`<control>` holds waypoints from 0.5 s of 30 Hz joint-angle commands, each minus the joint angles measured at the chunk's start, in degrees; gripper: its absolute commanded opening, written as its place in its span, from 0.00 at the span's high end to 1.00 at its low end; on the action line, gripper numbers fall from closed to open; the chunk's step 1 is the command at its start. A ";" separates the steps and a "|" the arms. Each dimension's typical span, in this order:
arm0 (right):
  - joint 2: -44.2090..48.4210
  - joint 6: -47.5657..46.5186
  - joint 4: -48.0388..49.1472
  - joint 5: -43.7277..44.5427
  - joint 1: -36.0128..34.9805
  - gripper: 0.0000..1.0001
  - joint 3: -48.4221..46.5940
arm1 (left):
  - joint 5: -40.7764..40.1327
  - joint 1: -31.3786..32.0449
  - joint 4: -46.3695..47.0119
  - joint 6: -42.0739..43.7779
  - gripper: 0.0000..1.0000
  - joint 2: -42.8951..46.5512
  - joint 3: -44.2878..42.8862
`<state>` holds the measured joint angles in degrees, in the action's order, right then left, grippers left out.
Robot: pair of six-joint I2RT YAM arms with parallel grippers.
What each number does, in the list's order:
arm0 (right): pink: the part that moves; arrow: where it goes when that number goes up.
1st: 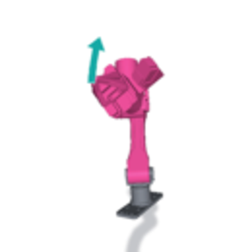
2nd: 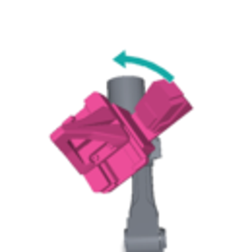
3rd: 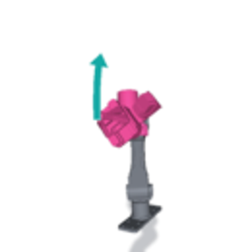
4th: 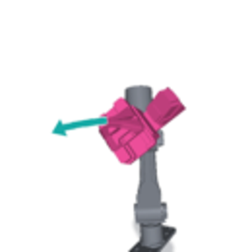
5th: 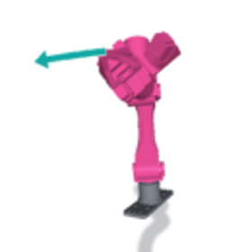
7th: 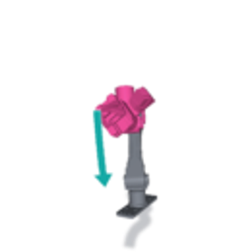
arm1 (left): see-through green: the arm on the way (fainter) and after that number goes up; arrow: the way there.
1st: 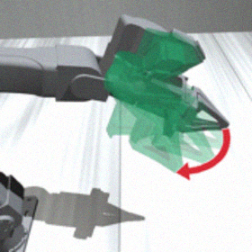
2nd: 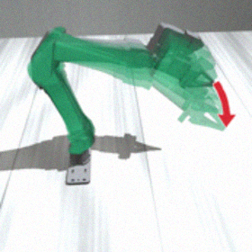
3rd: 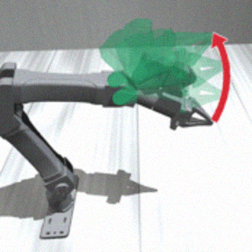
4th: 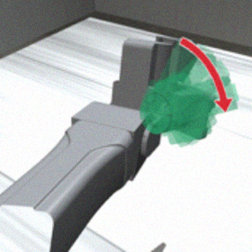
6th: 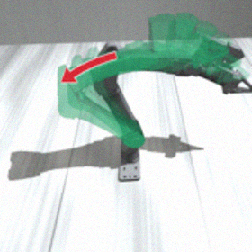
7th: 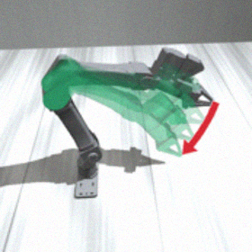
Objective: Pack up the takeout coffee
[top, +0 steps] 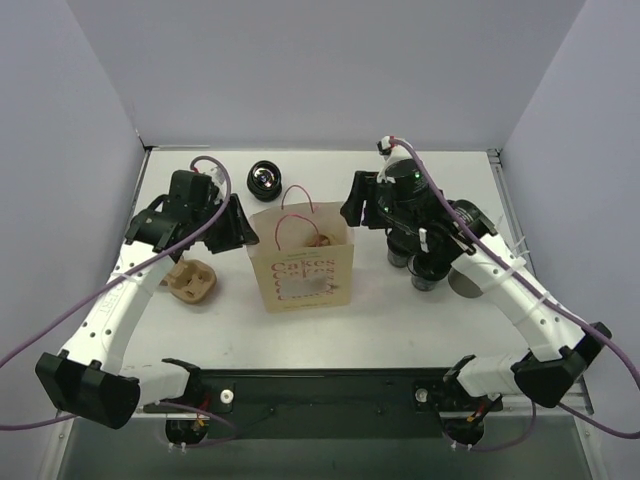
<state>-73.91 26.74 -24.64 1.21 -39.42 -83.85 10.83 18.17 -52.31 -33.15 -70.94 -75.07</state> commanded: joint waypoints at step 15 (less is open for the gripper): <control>-10.82 3.05 -16.49 3.79 -0.22 1.00 -11.76 | -2.83 4.15 -1.46 3.43 0.98 -1.57 -9.82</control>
<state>-85.76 29.93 -38.48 2.20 -39.42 -91.00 10.07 21.17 -52.71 -31.99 -71.72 -79.00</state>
